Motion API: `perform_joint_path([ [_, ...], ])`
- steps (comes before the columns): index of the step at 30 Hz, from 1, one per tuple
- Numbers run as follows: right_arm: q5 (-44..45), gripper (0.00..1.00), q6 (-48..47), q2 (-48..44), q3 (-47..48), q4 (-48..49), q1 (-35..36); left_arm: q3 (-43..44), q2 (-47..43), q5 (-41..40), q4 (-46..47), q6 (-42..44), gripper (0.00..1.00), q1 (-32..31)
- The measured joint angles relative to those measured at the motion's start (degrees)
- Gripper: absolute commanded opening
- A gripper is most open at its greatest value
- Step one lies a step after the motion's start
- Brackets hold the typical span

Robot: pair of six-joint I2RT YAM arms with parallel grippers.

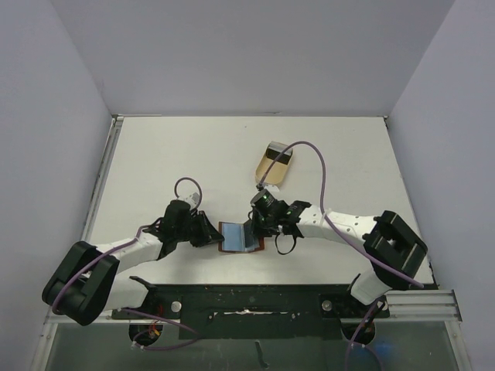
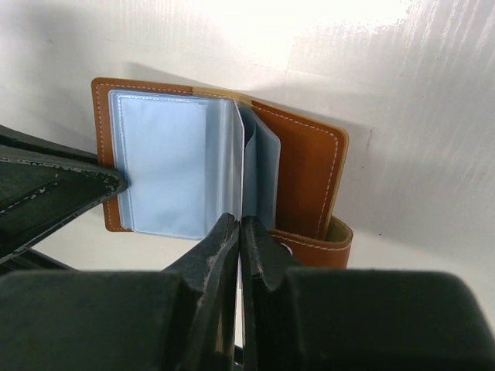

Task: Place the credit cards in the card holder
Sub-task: Insert the credit card into the card holder.

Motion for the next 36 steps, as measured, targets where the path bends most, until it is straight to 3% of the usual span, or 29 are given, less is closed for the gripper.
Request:
perform_joint_path([
  [4, -2.3, 0.03, -0.8, -1.1, -2.9, 2.8, -1.4, 0.0, 0.0, -1.0, -1.6, 0.9, 0.22, 0.0],
  [10, -3.2, 0.03, -0.9, -2.4, -4.2, 3.7, -2.6, 0.0, -0.7, -2.0, -3.8, 1.6, 0.00, 0.0],
  [26, -5.8, 0.03, 0.2, -5.3, -3.5, 5.2, -2.2, 0.0, -1.0, -1.9, -3.8, 2.0, 0.00, 0.0],
  [36, -6.6, 0.04, 1.2, -1.1, -2.0, 5.6, -1.8, -0.4, -1.0, -1.9, -3.6, 1.9, 0.00, -0.2],
])
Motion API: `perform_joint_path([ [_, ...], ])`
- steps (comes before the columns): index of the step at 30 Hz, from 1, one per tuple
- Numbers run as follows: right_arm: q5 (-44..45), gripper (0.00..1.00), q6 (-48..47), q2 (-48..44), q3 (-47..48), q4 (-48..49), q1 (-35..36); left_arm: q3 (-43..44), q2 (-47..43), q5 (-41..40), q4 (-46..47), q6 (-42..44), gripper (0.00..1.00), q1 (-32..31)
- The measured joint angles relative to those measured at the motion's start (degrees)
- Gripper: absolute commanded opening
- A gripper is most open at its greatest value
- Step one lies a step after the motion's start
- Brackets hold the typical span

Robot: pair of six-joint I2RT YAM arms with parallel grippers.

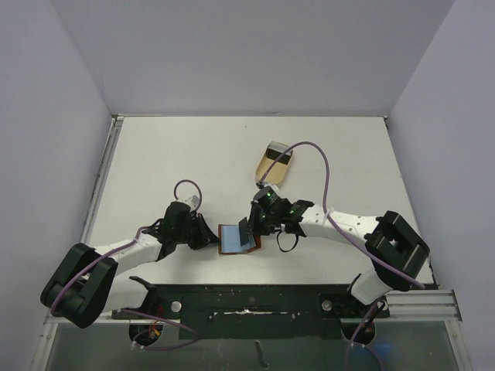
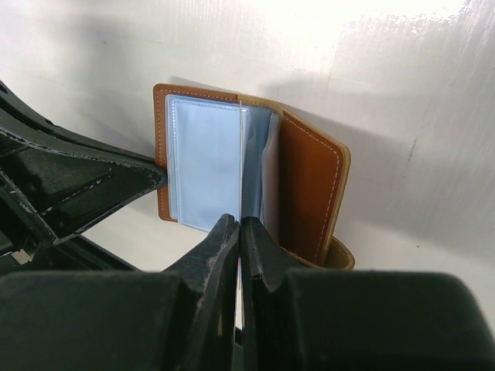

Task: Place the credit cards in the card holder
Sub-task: Insert the credit card into the card holder.

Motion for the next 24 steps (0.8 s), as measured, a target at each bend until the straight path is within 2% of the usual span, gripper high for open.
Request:
perform_joint_path([
  [14, 0.8, 0.04, -2.5, 0.0, -1.2, -3.7, -2.0, 0.0, 0.0, 0.0, -0.4, 0.6, 0.00, -0.1],
  [24, 4.8, 0.04, -3.8, -0.2, 7.4, -13.2, -0.3, 0.0, -0.5, 0.0, -1.0, 0.4, 0.00, -0.2],
])
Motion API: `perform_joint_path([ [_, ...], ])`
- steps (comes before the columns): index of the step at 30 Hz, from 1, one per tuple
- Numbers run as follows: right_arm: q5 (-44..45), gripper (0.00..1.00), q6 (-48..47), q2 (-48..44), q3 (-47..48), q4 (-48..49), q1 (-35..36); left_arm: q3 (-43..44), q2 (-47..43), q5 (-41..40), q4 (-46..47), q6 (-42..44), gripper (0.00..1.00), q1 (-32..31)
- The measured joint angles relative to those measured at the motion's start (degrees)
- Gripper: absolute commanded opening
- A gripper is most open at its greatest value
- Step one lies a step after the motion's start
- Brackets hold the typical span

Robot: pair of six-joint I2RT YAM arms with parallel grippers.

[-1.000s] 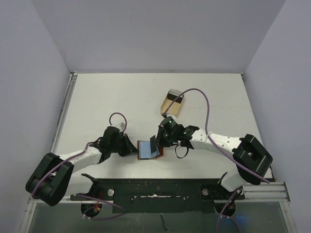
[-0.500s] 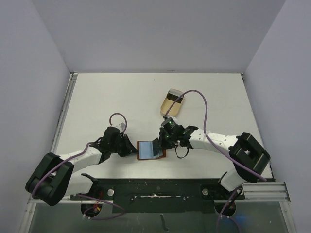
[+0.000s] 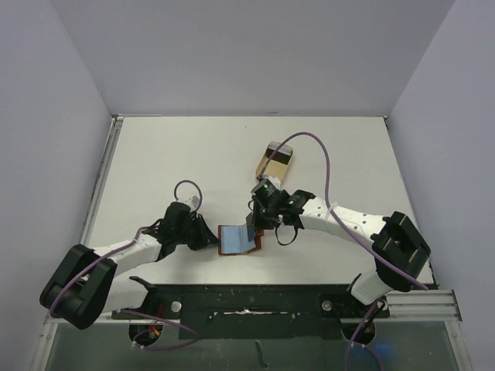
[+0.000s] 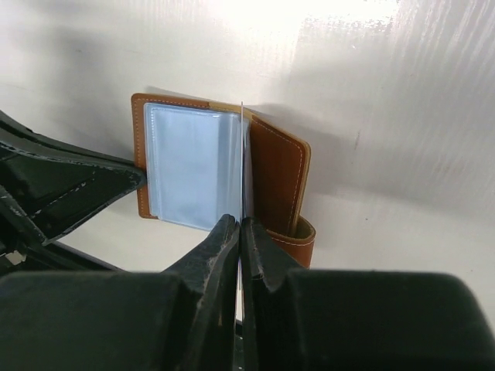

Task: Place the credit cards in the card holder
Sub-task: Insert the credit card into the card holder.

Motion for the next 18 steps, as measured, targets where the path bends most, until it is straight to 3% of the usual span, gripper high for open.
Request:
perform_joint_path([
  [11, 2.3, 0.03, 2.1, 1.4, 8.7, -5.0, 5.1, 0.0, -0.8, 0.3, -0.2, -0.9, 0.00, -0.2],
  [18, 6.1, 0.02, 3.8, 7.3, 14.4, -5.2, 9.8, 0.0, -1.1, 0.7, -0.2, -1.6, 0.00, -0.5],
])
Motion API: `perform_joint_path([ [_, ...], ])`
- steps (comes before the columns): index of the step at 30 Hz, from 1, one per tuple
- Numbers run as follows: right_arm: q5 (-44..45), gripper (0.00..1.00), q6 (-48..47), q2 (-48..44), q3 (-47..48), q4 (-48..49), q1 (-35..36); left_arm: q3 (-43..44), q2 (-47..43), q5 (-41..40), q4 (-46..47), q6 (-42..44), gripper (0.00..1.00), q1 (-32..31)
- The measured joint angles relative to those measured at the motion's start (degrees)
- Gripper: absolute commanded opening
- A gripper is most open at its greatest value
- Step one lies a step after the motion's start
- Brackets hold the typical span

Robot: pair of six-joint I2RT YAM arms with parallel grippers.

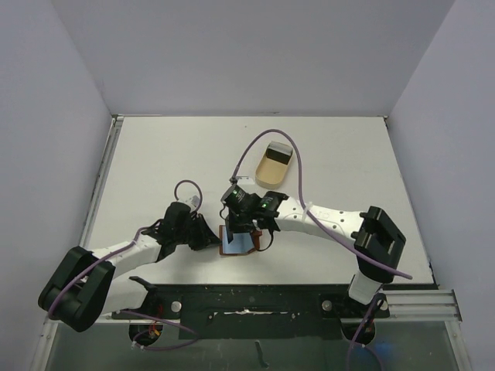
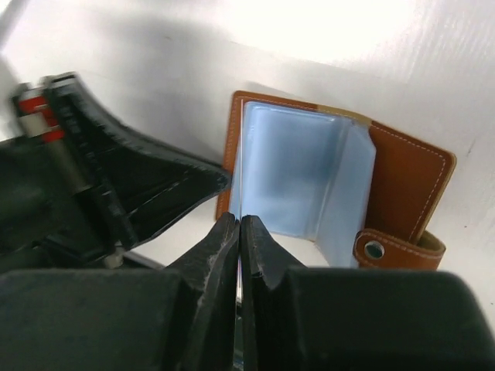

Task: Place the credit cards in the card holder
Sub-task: Insert the credit card into the card holder.

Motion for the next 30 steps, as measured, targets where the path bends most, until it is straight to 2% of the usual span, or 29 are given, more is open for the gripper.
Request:
perform_joint_path([
  [8, 1.1, 0.03, 0.5, 2.4, -5.6, 0.7, -1.0, -0.2, -0.6, -0.1, 0.0, 0.0, 0.00, -0.2],
  [15, -1.3, 0.04, -0.2, -3.4, -14.5, 6.1, -4.5, -0.3, -0.6, -0.5, -0.2, 0.3, 0.00, -0.3],
  [21, -6.0, 0.04, -1.3, -7.4, -20.5, 11.1, -7.7, -0.3, -0.4, -0.9, -0.2, 0.5, 0.00, -0.4],
  [30, -13.2, 0.04, -3.3, -7.9, -25.3, 19.1, -10.2, -0.5, 0.8, -1.5, -0.2, 0.5, 0.00, -0.5],
])
